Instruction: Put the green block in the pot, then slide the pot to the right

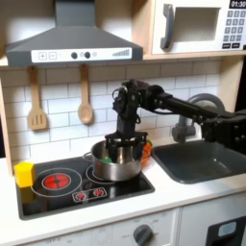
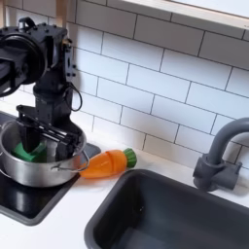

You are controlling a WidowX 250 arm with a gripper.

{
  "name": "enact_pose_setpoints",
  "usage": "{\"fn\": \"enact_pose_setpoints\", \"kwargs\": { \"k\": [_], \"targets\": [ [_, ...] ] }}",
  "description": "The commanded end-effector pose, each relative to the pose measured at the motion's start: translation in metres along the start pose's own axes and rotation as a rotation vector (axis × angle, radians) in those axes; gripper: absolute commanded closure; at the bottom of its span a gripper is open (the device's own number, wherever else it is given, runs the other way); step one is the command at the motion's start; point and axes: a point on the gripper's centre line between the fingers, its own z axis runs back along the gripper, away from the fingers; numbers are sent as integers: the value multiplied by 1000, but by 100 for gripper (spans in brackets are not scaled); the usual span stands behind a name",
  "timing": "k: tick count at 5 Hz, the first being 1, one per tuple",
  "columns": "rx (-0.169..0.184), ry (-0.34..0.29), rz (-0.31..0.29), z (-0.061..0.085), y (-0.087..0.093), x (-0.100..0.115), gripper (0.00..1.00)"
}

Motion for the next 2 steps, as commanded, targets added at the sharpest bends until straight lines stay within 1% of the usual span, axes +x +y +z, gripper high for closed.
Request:
{"fn": "enact_pose_setpoints", "kwargs": {
  "k": [1, 2],
  "targets": [
    [3, 6, 9, 2, -8, -4, 0],
    [1, 6, 7, 0, -8, -3, 0]
  ]
}}
